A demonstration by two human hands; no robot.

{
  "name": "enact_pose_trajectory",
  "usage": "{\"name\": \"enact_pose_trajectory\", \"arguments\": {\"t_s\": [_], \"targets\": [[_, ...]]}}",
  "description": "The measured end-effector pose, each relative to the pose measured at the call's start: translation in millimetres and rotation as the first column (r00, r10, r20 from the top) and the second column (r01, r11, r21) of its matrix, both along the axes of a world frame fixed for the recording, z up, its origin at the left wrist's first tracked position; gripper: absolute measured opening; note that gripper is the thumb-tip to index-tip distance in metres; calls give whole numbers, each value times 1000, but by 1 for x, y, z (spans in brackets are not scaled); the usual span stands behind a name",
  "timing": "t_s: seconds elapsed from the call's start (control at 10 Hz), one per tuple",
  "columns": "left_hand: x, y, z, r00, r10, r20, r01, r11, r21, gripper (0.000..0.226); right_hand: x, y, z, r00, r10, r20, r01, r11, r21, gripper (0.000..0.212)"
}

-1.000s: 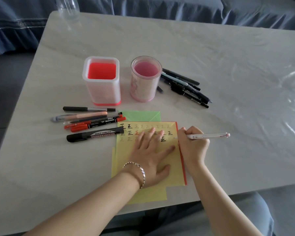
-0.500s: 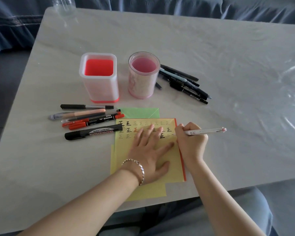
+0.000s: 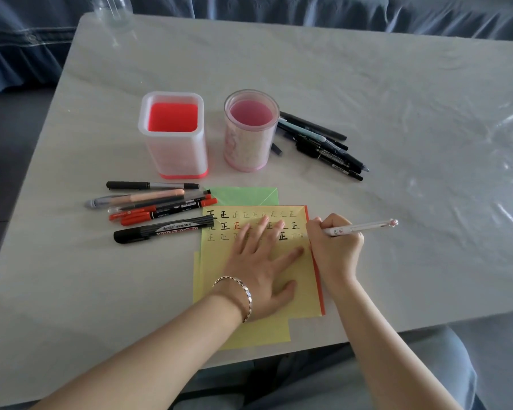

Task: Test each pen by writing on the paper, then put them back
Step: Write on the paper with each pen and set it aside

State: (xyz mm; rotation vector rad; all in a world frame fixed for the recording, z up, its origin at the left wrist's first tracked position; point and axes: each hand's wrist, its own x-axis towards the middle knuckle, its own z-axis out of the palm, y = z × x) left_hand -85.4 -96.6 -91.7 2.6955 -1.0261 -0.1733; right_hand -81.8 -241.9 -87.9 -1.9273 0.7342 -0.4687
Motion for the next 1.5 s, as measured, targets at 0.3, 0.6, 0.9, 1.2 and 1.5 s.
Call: {"name": "enact_pose_trajectory", "arguments": {"t_s": [0.3,0.6,0.9,1.2,1.5], "targets": [[0,1,1,1000,-2,-5,2,1000,-23,51,0,1,2,1000,-19,-2,19,1000,19,30],[0,1,3,998,0,-61,-1,1000,-12,54,0,0,1,1000,-14,17,14,1000,22,35],[1,2,8,998,-14,-56,17,998,57,67,-1,1,0,999,28,17,-29,999,15,37],[0,2,6,999,-24,-48,24,1000,10,64,-2,-1,-2,999,45,-4,-45,999,28,38],[1,2,4,999,-12,-45,12,1000,-7,59,-1,-1,-3,1000,-25,1,25,996,-83,28]]}}
